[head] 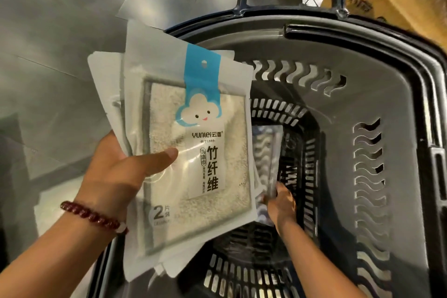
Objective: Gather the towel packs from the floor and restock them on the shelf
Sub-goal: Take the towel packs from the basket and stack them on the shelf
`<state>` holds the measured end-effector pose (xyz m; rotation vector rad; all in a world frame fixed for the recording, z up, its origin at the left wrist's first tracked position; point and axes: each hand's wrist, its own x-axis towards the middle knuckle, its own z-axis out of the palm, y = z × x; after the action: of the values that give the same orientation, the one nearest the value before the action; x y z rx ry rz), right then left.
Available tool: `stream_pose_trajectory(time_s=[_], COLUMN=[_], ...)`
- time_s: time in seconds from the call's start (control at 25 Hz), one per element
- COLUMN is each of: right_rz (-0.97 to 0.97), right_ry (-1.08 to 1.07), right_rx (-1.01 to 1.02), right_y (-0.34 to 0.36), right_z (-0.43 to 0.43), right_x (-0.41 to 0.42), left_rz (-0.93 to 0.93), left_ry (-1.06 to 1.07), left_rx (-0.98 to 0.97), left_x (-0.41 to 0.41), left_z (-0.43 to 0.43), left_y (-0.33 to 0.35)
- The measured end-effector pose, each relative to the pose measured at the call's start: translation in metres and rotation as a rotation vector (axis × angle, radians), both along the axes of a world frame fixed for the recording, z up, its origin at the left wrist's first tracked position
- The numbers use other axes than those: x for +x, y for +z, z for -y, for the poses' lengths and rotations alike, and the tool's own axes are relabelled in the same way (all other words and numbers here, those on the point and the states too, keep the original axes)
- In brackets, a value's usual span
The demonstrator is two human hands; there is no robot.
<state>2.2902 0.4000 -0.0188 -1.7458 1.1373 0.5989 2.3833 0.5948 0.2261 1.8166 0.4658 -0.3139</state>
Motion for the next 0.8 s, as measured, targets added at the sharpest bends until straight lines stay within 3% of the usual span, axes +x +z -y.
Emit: stream_pose_trajectory(time_s=[0.16,0.32,0.52,0.8], right_rz=[0.208,0.371,0.518,0.489], right_ry=[0.184,0.332,0.412,0.705], right_rx=[-0.226,-0.252,-0.252,-0.564], right_y=[0.058,0.14,0.267,0.508], right_z=[0.006,0.026,0.05,0.091], right_x=[0.001,0.008,0.01,0.032], left_rz=[-0.085,-0.11,-0.103,0.065], left_ry=[0.038,0.067,0.097,0.063], left_rx=[-0.011,0.0,-0.027,0.104], left_x=[-0.001,-0.008,-0.006,0.01], left_z=[-0.007,-0.019,-0.038,-0.045], left_y=[0.01,0.049,0.139,0.317])
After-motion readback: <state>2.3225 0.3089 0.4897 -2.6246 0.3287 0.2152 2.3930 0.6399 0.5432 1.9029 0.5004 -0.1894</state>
